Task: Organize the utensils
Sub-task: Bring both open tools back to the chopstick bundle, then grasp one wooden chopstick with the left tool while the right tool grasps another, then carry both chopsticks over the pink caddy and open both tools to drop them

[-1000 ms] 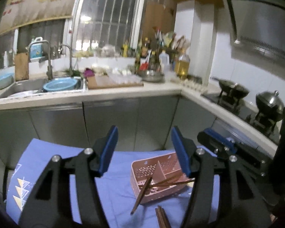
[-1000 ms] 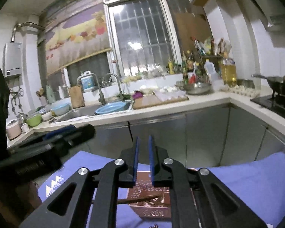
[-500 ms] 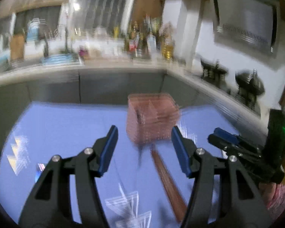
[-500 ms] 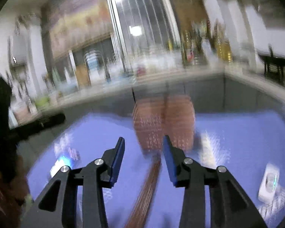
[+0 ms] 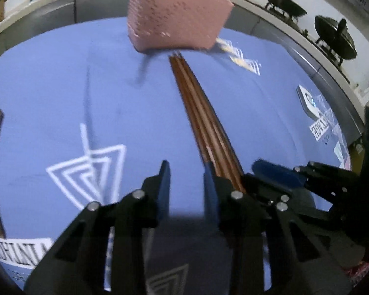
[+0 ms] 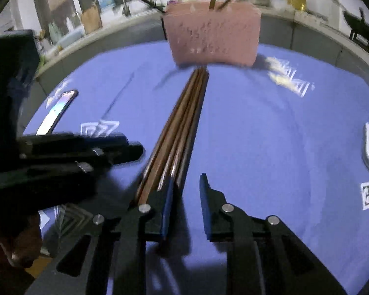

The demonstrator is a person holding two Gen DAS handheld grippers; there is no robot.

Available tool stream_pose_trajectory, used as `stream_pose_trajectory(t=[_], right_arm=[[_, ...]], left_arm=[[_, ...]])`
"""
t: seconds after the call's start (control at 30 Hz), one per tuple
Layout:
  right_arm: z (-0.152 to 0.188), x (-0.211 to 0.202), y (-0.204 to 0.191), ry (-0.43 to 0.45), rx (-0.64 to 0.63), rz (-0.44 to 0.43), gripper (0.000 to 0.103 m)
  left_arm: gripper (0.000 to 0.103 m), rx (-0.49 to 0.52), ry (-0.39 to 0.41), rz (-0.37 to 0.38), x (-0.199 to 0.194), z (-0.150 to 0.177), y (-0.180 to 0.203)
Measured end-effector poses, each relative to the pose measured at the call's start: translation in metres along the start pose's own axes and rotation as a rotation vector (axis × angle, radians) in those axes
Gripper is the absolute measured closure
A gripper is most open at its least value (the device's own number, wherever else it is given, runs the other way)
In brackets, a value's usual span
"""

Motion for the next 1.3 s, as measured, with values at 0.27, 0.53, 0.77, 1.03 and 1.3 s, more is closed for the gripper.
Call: stream_pose_trajectory(t=[0.27,0.53,0.77,1.03,1.3], right_arm=[[-0.006,-0.005,0.017,0.021,0.048,0.008,0.081],[-0.005,0.006,0.015,-0.006,0.038,-0.014,0.081],[-0.004,-0.001,0.037,0.003,0.093,0.013,0.081],[-0.008,0.005,0.03,-0.012,0.042,0.018,0.096],[0.019,-0.017,0.049,-0.095,0.034,-0.018,0.096]], left_arm=[[0.076,0.053,0.006,-0.09,0.011,-0.008,0.01],[0.078,0.036,0.016,-0.169,0.017,-0.021,0.008],[0.088,-0.018,-0.006,-0.121,0.011,-0.017,-0.01],[0.097,0.043,-0.003,-0.187,0.018,-0.025,-0.006],[0.096,0.019,-0.04,-0.114,-0.011,0.01,-0.033]])
Point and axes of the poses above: each gripper's, at about its wrist camera, not at the fingertips, and x roughly the way its jaws point, y to its right, z to its underside, the point moved 4 cm from there along x, roughly the way its jaws point, and after that the axes turned 8 degrees about x, right-handed, at the moved point
